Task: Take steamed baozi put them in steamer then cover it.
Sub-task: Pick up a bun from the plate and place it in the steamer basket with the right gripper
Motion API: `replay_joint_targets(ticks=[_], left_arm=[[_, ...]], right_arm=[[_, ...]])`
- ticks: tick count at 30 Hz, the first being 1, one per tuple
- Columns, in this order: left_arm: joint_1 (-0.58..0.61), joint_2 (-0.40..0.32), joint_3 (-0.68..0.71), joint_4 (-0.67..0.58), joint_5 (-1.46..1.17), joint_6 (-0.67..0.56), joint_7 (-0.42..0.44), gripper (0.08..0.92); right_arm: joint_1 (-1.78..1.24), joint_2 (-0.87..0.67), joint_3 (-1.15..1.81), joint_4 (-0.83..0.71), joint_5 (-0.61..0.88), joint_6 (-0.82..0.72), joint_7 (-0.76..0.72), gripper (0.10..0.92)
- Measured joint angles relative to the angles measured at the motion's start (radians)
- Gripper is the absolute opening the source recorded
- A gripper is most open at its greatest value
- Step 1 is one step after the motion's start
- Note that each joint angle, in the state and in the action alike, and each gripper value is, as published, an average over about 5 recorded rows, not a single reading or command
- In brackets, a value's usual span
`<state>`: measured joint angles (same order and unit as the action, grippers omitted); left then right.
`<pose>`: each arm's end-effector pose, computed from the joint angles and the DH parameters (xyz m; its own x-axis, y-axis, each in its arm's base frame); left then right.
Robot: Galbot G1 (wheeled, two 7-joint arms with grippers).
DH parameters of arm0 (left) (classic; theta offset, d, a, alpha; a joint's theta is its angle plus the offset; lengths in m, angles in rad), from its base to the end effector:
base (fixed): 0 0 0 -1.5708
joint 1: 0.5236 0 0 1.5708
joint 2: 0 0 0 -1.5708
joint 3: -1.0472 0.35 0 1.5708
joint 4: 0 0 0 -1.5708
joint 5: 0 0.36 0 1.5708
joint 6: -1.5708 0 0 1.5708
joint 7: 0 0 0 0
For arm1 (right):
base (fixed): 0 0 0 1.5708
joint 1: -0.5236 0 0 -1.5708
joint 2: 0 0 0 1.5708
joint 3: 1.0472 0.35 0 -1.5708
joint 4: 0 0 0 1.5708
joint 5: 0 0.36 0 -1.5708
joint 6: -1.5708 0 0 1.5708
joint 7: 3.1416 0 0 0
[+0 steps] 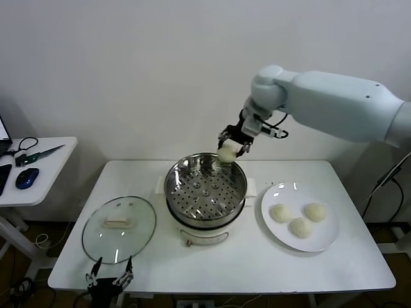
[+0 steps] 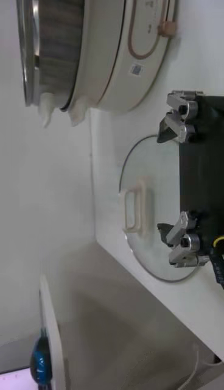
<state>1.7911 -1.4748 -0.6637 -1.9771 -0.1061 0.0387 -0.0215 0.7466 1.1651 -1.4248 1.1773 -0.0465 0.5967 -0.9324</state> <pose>0.1039 0.0659 -0.3706 -0.9291 -0.1126 0.3523 -0.0930 0.9931 0.0722 0.5834 0.0914 0.0066 -0.2256 -0.2429 0.9435 -0.1458 -0.9491 -0.2792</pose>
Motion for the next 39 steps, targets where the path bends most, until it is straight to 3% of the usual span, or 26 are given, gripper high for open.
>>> replay_joint_targets(ticks=[10, 27, 30, 34, 39], left_arm=[[-0.007, 0.006, -0.008, 0.011, -0.012, 0.000, 0.000, 0.823], [-0.016, 0.005, -0.010, 0.018, -0.020, -0.003, -0.002, 0.823], [-0.016, 0.004, -0.010, 0.018, -0.020, -0.004, -0.003, 0.823], [-0.016, 0.002, -0.010, 0.017, -0.021, -0.004, -0.003, 0.823], [-0.016, -0.002, -0.009, 0.016, -0.021, -0.004, -0.003, 0.823]], right_arm=[[-0.131, 0.138, 0.037, -0.185, -0.145, 0.117, 0.023, 0.636], [-0.272, 0.288, 0.086, -0.421, -0.252, 0.202, 0.050, 0.637], [-0.281, 0.309, 0.091, -0.462, -0.256, 0.214, 0.052, 0.663], [-0.282, 0.323, 0.083, -0.487, -0.235, 0.220, 0.045, 0.763], [-0.244, 0.309, 0.044, -0.452, -0.135, 0.206, 0.015, 0.819]])
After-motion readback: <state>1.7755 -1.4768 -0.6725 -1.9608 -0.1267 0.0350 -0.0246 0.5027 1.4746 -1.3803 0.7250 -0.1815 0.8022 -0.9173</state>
